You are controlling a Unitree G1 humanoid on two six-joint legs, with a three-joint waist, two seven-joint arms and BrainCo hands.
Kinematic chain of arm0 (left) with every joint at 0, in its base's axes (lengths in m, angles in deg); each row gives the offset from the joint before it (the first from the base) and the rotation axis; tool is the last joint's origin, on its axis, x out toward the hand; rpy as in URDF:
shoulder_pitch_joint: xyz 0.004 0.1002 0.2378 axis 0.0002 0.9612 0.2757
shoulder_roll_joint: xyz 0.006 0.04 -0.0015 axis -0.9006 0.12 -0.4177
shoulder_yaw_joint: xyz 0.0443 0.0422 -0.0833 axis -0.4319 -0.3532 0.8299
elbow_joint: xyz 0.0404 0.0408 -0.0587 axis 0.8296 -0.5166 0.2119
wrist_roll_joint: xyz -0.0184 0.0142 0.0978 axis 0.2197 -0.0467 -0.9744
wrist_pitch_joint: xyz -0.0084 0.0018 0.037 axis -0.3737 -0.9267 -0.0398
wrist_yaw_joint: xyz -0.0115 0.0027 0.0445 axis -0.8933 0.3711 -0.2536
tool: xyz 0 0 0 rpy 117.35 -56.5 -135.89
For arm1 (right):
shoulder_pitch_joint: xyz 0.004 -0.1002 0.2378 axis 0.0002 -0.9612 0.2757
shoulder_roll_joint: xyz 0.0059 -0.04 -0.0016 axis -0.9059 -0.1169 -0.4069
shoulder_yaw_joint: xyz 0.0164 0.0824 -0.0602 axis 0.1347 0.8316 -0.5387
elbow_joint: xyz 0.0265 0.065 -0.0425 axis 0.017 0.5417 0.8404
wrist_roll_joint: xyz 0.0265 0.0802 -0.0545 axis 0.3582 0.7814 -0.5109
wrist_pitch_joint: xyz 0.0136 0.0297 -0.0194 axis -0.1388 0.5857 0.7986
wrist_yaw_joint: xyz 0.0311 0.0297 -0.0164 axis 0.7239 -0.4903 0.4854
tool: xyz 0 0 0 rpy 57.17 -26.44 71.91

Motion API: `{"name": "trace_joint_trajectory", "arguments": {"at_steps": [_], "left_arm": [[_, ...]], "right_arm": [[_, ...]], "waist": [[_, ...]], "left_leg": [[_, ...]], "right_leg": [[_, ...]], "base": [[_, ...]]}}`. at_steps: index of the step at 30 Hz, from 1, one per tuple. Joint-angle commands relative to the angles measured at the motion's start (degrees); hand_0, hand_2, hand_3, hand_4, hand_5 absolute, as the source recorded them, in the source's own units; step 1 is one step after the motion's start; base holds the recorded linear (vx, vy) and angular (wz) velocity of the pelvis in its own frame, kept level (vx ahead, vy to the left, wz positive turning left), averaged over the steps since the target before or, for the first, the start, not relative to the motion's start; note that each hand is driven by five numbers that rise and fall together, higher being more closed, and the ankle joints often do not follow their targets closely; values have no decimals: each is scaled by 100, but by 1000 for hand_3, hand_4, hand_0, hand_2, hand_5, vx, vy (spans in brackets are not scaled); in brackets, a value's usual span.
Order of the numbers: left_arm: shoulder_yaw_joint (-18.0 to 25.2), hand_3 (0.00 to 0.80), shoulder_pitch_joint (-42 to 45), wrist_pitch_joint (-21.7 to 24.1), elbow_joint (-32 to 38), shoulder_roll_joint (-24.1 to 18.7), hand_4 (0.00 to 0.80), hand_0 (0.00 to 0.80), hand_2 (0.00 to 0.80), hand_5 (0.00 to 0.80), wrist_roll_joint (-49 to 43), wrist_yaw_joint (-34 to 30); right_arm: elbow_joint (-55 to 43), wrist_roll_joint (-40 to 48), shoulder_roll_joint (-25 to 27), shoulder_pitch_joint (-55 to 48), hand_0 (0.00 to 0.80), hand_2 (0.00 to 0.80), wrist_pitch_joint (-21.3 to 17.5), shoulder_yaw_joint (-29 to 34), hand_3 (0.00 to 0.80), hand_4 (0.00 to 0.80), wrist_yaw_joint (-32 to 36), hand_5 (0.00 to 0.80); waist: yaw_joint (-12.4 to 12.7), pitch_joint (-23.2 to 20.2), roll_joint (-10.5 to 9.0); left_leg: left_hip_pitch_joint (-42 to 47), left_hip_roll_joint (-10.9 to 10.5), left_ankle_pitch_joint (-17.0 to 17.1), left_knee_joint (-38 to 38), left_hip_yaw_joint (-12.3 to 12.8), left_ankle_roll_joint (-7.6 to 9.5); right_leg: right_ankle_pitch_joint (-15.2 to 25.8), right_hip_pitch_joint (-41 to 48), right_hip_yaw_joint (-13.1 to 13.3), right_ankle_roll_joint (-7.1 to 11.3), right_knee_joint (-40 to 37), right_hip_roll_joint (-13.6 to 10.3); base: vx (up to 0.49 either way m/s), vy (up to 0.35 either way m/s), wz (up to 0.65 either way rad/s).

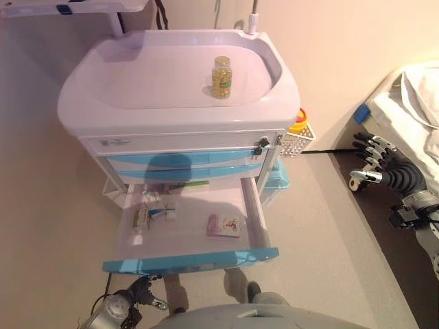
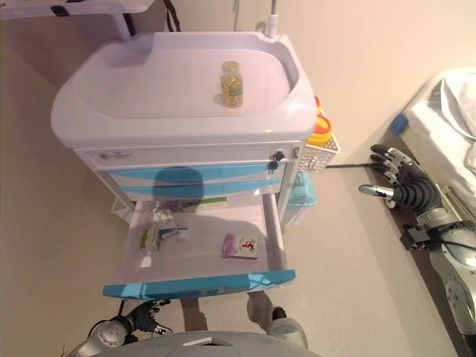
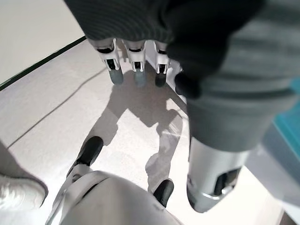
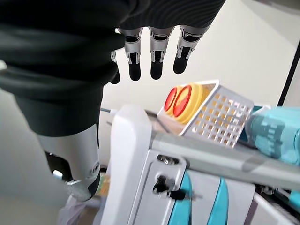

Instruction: Open the drawer and pick up the medicine

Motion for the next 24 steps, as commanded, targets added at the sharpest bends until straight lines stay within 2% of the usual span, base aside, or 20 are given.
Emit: {"name": "trace_joint_trajectory", "arguments": {"at_steps": [1,5,9,10,15,18,20,24], "left_arm": [[-52,0,-477,348,306,-434,0,0,0,0,-250,289],[-95,0,-658,334,490,-509,0,0,0,0,-299,397],[-127,0,-921,336,560,-696,0,0,0,0,-424,432],[-157,0,-1001,336,561,-823,0,0,0,0,-389,395],[-292,0,-1320,320,515,-1309,0,0,0,0,-274,334],[-324,0,-1501,299,392,-1445,0,0,0,0,-110,346],[-353,0,-1659,259,327,-1508,0,0,0,0,-23,358],[-447,0,-2109,312,61,-1654,0,0,0,0,272,424]], "right_arm": [[-348,493,172,278,0,0,-511,-72,0,0,709,0],[-370,628,148,166,0,0,-542,-302,0,0,1621,0],[-94,882,76,72,0,0,-125,-926,0,0,2880,0],[115,872,87,98,0,0,-137,-1161,0,0,3137,0],[620,1211,-76,131,0,0,-2,-1987,0,0,3470,0],[1131,1229,-378,176,0,0,151,-2371,0,0,3633,0],[1424,982,-452,192,0,0,62,-2623,0,0,3773,0],[1955,1237,-560,282,0,0,165,-3036,0,0,4068,0]], "waist": [[68,61,-82],[18,101,-74],[24,179,-82],[30,204,-89],[35,312,-91],[-15,375,-66],[-58,426,-47],[-171,606,-4]], "left_leg": [[-348,36,-466,713,74,289],[-436,39,-458,764,115,280],[-577,58,-416,820,140,245],[-604,61,-403,836,138,241],[-743,85,-359,919,157,228],[-792,83,-343,963,199,233],[-842,83,-332,996,236,234],[-961,75,-315,1085,318,227]], "right_leg": [[-236,-302,-96,378,796,-173],[-208,-391,-93,383,801,-191],[-152,-515,-104,380,800,-186],[-134,-533,-100,377,792,-186],[-70,-662,-89,371,798,-186],[-39,-729,-29,363,800,-180],[-18,-789,8,359,800,-179],[29,-929,106,341,814,-182]], "base": [[-64,-16,-11],[-70,-17,-9],[-77,-22,-7],[-71,-28,1],[-63,-23,0],[-35,1,-8],[-65,18,-6],[-86,47,-22]]}}
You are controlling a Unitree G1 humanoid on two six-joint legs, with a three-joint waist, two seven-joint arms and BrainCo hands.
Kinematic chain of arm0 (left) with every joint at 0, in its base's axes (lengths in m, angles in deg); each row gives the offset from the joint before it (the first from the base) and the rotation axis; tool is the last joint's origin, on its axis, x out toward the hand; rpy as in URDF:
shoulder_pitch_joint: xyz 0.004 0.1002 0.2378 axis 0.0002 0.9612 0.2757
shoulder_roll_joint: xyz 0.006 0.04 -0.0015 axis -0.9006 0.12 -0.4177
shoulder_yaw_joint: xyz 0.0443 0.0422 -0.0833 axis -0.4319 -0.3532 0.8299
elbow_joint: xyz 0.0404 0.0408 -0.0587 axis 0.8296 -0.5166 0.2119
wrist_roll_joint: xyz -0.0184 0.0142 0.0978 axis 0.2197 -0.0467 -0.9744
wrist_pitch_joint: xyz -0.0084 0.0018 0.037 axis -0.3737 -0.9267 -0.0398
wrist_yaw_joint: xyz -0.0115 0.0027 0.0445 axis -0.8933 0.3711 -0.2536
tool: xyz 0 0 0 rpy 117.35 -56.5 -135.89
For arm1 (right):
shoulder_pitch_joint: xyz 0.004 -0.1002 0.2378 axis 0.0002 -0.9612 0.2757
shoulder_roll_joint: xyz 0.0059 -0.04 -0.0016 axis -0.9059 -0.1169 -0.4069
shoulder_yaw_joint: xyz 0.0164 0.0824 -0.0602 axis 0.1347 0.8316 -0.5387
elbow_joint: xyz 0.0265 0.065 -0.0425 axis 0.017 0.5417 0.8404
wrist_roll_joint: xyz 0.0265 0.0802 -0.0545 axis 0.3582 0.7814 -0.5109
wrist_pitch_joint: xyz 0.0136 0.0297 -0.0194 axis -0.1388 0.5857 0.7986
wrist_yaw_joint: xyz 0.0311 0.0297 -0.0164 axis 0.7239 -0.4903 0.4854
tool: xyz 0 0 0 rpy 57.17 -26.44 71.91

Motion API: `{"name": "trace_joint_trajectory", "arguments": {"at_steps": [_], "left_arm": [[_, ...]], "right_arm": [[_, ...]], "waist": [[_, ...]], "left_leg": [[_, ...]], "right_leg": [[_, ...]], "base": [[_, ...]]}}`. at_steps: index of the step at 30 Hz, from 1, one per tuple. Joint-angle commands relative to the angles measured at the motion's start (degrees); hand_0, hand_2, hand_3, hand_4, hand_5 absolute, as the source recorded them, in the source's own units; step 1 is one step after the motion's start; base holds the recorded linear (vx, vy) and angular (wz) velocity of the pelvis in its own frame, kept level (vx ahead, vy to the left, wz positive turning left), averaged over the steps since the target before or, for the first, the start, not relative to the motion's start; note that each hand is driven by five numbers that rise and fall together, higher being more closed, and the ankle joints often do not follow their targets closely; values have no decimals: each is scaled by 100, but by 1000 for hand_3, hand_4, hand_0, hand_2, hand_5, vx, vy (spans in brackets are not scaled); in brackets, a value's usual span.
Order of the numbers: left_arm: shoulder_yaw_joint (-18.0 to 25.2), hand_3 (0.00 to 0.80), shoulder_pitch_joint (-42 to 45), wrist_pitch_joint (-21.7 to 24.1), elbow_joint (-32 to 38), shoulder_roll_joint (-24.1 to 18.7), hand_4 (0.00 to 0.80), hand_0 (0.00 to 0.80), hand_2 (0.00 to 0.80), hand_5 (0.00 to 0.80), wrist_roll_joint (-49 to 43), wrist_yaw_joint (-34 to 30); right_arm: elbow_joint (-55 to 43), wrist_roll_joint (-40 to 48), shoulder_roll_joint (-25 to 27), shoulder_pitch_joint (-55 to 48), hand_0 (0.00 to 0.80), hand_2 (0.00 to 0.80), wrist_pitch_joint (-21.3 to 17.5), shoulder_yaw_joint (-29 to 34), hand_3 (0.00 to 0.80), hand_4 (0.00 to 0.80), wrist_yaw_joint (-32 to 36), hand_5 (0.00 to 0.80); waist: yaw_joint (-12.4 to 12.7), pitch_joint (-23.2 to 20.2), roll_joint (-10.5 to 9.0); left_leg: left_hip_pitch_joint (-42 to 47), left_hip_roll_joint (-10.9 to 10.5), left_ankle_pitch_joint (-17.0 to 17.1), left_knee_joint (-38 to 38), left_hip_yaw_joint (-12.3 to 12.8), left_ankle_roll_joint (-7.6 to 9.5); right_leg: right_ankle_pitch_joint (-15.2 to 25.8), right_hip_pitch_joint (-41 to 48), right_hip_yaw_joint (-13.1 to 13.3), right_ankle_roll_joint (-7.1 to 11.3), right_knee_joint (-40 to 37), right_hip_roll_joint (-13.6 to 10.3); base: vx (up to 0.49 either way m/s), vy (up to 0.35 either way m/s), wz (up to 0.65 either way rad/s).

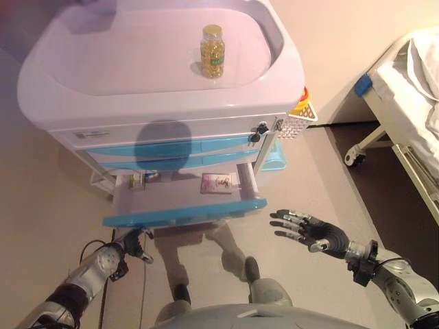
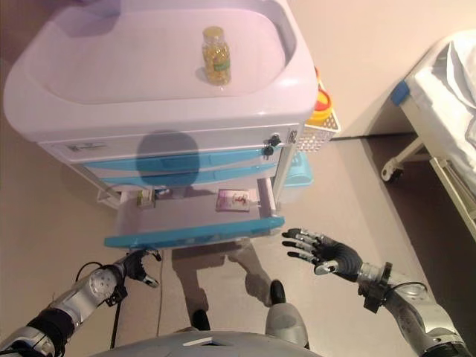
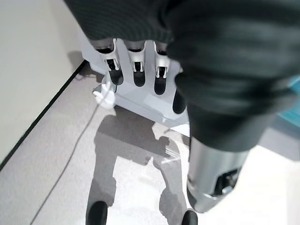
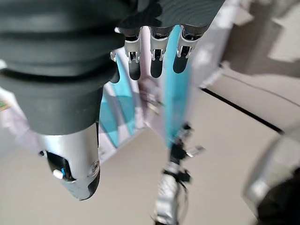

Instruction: Open the drawer and pick up the medicine

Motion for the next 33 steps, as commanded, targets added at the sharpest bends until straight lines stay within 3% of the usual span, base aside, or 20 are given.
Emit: {"name": "trace_joint_trajectory", "arguments": {"at_steps": [1,8,17,27,33], "left_arm": [[115,0,-724,201,-360,-246,0,0,0,0,427,244],[93,0,-1443,70,-685,-271,0,0,0,0,923,201],[187,0,-2363,-18,-1474,-464,0,0,0,0,1646,-63],[209,0,-2902,-6,-1829,-733,0,0,0,0,1968,-300],[307,0,-2797,-96,-1718,-554,0,0,0,0,2404,-936]], "right_arm": [[101,265,-58,228,0,0,-83,-405,0,0,458,0],[536,379,-215,264,0,0,-159,-805,0,0,559,0],[665,464,-294,263,0,0,-394,-933,0,0,499,0],[652,370,-416,203,0,0,-580,-966,0,0,344,0],[684,151,-514,209,0,0,-680,-1022,0,0,208,0]], "waist": [[-182,63,13],[-302,273,43],[-466,560,-73],[-503,832,-203],[-411,878,-234]], "left_leg": [[-685,87,-328,1080,-1,221],[-857,57,-316,1213,88,205],[-1132,102,-360,1521,252,191],[-1389,132,-446,1839,217,199],[-1405,114,-442,1852,119,195]], "right_leg": [[-113,-402,-119,367,782,-199],[-61,-566,6,340,801,-203],[18,-782,182,306,826,-181],[94,-862,303,288,798,-152],[113,-806,241,282,767,-158]], "base": [[-64,60,-32],[-54,41,-10],[-48,17,-8],[-22,-2,-6],[-2,-8,1]]}}
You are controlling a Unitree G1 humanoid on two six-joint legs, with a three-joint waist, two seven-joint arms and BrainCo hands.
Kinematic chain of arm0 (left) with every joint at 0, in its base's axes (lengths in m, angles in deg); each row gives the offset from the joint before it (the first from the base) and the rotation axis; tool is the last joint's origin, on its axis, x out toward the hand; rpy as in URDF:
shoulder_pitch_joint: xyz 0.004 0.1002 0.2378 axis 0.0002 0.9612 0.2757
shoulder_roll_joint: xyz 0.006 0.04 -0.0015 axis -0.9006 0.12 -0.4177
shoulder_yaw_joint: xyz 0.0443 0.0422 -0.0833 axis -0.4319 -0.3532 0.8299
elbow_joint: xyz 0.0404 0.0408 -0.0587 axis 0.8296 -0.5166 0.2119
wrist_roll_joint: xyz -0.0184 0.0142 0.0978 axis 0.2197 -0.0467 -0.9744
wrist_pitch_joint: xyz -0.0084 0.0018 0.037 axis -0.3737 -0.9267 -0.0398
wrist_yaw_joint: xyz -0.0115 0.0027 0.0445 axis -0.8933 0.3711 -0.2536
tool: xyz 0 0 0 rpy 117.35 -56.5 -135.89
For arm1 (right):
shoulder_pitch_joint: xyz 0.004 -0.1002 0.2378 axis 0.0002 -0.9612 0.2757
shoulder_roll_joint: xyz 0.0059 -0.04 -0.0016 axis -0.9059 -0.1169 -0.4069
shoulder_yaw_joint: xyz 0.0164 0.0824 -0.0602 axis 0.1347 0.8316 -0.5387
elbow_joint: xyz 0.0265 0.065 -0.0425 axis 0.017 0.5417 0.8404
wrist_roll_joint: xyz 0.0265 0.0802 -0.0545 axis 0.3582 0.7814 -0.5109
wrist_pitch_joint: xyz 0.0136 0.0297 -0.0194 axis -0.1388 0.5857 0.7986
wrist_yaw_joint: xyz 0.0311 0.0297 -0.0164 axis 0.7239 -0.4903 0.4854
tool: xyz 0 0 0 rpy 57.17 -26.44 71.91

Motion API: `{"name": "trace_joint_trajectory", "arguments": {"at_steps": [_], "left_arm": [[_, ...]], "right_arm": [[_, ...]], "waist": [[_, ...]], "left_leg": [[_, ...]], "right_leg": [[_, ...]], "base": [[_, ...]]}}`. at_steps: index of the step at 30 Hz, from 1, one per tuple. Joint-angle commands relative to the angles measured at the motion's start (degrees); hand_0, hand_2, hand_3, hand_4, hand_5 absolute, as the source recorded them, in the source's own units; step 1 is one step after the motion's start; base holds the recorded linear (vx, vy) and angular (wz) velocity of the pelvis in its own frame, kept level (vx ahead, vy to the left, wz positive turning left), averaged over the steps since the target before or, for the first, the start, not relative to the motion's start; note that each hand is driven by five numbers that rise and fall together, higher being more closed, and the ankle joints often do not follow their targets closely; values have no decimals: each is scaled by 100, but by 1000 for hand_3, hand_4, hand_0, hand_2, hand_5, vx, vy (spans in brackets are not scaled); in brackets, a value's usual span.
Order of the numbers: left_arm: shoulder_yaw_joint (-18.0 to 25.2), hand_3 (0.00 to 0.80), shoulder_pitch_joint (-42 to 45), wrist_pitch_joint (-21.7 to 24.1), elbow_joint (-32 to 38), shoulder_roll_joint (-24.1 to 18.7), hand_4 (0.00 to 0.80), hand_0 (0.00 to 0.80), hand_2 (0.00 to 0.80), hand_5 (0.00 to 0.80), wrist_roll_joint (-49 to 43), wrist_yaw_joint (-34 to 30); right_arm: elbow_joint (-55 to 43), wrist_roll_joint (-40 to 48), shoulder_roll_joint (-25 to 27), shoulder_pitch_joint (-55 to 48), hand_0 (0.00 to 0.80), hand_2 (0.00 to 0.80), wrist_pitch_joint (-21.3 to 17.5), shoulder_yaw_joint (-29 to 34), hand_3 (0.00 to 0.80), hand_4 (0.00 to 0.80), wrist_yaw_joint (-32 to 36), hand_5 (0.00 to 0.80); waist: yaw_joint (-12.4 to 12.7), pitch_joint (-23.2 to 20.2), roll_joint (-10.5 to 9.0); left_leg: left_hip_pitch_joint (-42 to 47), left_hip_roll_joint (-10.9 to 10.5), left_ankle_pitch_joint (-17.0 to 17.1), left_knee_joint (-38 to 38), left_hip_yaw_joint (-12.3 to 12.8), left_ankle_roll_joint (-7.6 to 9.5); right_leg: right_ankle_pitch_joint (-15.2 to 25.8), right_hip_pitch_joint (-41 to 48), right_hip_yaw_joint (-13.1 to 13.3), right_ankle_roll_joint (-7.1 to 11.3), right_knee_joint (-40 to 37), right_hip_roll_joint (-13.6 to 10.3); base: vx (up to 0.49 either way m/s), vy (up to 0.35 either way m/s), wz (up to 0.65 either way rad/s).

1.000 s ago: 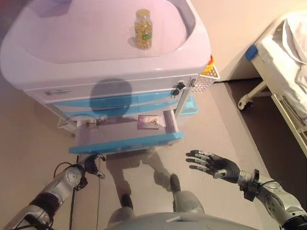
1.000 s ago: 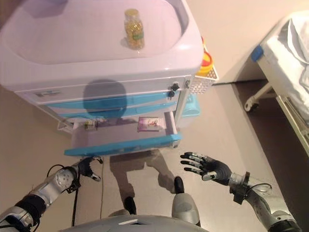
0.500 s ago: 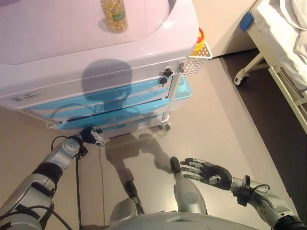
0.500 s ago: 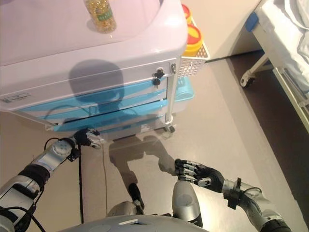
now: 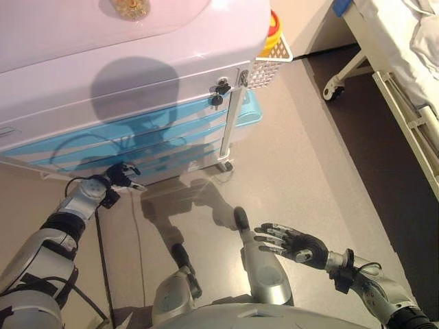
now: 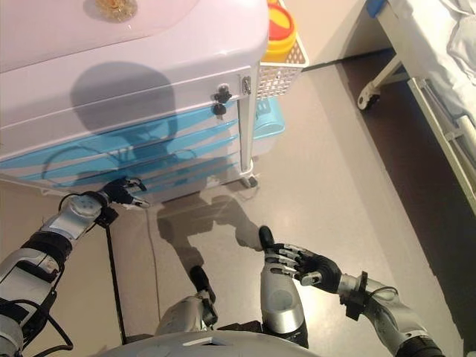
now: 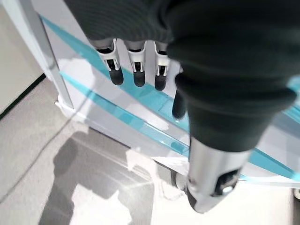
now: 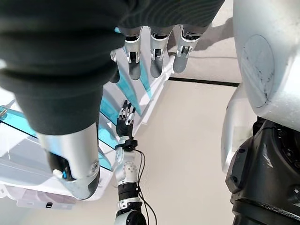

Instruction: Open the drawer and pick up the medicine

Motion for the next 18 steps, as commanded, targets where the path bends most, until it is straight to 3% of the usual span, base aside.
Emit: {"name": "trace_joint_trajectory", "arguments": {"at_steps": [1,9,18], "left_arm": [[336,0,-100,-36,-33,-214,0,0,0,0,565,-484],[514,0,1256,-634,1047,807,0,0,0,0,1631,-1345],[585,0,2616,-864,1048,1948,0,0,0,0,1939,-1635]], "right_arm": [[-90,-21,-168,-86,0,0,-234,-207,0,0,-91,0],[193,-360,-457,57,0,0,23,-129,0,0,-1178,0],[805,-440,-1264,263,0,0,717,-233,0,0,-1726,0]], "waist": [[55,-174,-193],[353,-412,-71],[722,-887,80]], "left_leg": [[-838,-36,-338,1376,-292,291],[-600,-142,-187,1014,-547,266],[-267,-145,7,427,-978,214]], "right_leg": [[-102,-118,-88,400,589,-320],[-134,113,-307,364,522,-346],[-283,462,-674,260,420,-292]], "base": [[6,-22,6],[37,-27,9],[60,-47,17]]}}
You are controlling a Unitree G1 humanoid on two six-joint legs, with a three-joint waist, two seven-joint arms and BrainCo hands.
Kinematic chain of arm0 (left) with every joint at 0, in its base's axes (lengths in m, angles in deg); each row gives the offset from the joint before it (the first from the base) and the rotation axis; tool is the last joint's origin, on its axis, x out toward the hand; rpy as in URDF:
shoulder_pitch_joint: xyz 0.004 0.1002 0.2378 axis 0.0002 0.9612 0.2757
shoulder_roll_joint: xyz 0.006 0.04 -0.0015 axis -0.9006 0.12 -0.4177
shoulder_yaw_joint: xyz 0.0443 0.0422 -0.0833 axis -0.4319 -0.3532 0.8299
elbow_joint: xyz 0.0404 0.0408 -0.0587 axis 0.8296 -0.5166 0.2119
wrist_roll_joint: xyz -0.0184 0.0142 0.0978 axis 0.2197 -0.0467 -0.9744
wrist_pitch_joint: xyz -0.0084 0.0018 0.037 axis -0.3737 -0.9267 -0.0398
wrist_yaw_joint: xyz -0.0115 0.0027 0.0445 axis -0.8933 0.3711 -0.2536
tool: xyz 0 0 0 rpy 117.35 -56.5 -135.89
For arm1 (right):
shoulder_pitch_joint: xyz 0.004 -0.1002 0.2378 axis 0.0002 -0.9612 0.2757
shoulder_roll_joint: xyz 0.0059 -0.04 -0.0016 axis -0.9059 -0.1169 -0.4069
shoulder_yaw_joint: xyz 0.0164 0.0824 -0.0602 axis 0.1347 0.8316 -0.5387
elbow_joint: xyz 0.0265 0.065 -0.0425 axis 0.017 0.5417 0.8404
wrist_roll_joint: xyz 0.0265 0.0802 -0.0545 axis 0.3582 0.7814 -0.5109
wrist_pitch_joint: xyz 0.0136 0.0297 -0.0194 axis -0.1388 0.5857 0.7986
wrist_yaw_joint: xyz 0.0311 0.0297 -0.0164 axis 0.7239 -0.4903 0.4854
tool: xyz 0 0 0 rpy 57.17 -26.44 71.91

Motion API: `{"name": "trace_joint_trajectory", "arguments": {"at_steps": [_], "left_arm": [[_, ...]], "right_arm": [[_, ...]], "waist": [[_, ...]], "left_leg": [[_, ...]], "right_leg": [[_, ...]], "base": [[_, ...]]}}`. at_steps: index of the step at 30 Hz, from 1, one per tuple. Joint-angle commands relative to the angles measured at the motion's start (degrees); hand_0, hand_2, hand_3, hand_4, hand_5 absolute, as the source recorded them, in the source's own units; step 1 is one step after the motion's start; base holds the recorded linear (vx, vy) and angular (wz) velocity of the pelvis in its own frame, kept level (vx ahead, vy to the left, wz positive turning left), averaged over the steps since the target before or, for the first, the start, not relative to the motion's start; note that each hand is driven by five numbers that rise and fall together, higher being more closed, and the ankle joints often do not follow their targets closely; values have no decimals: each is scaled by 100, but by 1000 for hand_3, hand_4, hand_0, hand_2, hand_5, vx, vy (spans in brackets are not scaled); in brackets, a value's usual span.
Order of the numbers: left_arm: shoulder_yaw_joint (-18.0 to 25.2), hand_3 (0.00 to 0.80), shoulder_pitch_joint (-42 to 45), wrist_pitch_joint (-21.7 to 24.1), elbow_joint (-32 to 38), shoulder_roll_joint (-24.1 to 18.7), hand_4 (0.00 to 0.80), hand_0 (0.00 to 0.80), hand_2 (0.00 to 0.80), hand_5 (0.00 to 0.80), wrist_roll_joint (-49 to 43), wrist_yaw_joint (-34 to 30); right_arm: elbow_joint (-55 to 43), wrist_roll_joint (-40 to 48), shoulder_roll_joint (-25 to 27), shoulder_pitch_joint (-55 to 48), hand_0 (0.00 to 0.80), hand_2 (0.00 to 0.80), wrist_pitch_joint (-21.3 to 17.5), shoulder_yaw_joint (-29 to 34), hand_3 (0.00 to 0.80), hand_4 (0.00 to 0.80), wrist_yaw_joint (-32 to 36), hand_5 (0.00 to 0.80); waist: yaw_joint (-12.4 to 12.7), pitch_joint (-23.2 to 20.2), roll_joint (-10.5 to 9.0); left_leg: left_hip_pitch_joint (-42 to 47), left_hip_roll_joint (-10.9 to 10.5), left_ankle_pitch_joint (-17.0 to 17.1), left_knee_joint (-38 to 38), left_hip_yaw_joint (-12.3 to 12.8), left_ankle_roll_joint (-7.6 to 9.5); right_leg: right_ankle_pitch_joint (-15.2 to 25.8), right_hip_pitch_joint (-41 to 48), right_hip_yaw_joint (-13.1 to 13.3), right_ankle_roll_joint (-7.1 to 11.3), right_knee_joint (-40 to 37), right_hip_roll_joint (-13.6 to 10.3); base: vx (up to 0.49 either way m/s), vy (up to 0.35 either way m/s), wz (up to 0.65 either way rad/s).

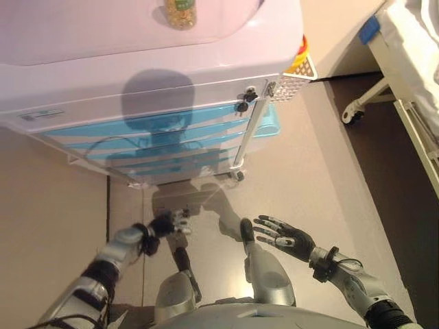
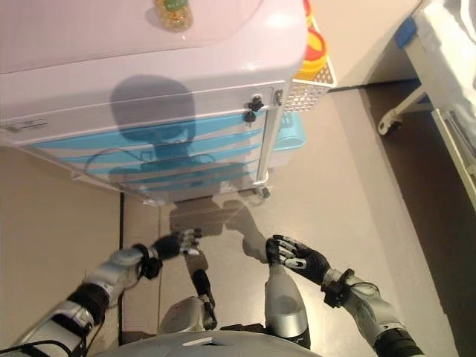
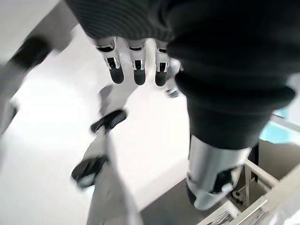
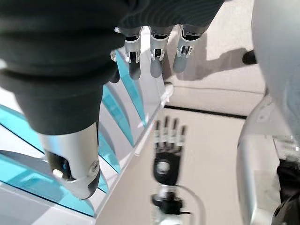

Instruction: Open the drawer and pick up the medicine

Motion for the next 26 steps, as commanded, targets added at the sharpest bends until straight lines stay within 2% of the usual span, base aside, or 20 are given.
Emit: {"name": "trace_joint_trajectory", "arguments": {"at_steps": [1,4,9,14,19,26], "left_arm": [[168,0,337,-38,-95,72,0,0,0,0,355,-208],[245,0,599,-137,-286,344,0,0,0,0,502,-243],[416,0,994,-139,-549,658,0,0,0,0,604,-330],[556,0,1164,-322,-653,826,0,0,0,0,1149,-434],[632,0,1246,-284,-911,976,0,0,0,0,1477,-535],[641,0,1207,-249,-1254,1149,0,0,0,0,1542,-688]], "right_arm": [[99,-41,-305,-104,0,0,216,-249,0,0,-217,0],[676,-133,-640,-34,0,0,413,-202,0,0,-684,0],[1523,-57,-1084,65,0,0,675,-21,0,0,-903,0],[1904,-3,-1300,140,0,0,552,8,0,0,-793,0],[2165,62,-1420,128,0,0,423,42,0,0,-745,0],[2681,111,-1519,174,0,0,287,119,0,0,-551,0]], "waist": [[214,-693,-133],[361,-905,-75],[575,-1186,-16],[732,-1375,27],[797,-1506,37],[830,-1640,57]], "left_leg": [[-492,-188,-40,498,-469,219],[-415,-200,10,328,-602,204],[-319,-219,78,103,-771,188],[-238,-222,141,-91,-872,182],[-194,-235,161,-169,-918,205],[-154,-257,173,-249,-959,220]], "right_leg": [[-297,-78,-132,259,638,-228],[-352,36,-278,233,598,-221],[-422,205,-457,189,526,-180],[-475,342,-587,162,486,-156],[-513,419,-670,146,488,-147],[-498,495,-731,139,423,-136]], "base": [[49,-38,24],[52,-35,24],[35,-29,20],[1,-20,14],[-15,-28,9],[-10,-19,7]]}}
